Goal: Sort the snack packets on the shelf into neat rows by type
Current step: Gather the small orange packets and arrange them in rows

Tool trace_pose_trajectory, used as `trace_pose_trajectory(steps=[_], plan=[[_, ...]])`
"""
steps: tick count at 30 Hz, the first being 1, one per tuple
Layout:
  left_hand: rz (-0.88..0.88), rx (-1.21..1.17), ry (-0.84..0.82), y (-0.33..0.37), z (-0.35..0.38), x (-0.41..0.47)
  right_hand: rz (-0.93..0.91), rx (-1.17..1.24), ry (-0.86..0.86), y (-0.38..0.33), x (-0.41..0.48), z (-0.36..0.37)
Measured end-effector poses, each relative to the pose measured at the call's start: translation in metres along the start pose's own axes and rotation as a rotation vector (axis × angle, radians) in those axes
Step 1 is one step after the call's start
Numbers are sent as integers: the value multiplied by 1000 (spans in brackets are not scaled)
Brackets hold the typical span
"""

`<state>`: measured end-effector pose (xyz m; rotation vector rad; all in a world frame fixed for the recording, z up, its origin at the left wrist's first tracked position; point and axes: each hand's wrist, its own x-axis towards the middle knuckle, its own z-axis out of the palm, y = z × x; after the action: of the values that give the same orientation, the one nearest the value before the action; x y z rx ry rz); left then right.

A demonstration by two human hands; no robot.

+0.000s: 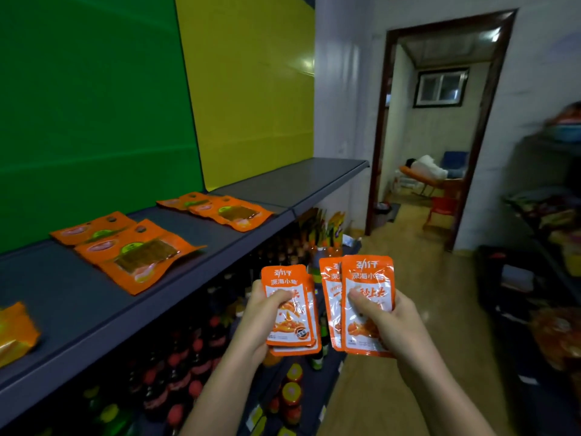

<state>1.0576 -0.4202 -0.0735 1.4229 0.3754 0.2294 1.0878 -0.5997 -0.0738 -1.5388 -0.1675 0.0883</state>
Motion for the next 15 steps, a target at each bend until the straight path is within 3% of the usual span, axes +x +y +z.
trace_pose_trajectory(steps=[9, 15], plan=[[34, -33, -109, 20, 74, 112, 5, 11, -19, 4, 127, -3], [15, -111, -52, 24, 109, 173, 19, -5, -59, 15, 212, -18]])
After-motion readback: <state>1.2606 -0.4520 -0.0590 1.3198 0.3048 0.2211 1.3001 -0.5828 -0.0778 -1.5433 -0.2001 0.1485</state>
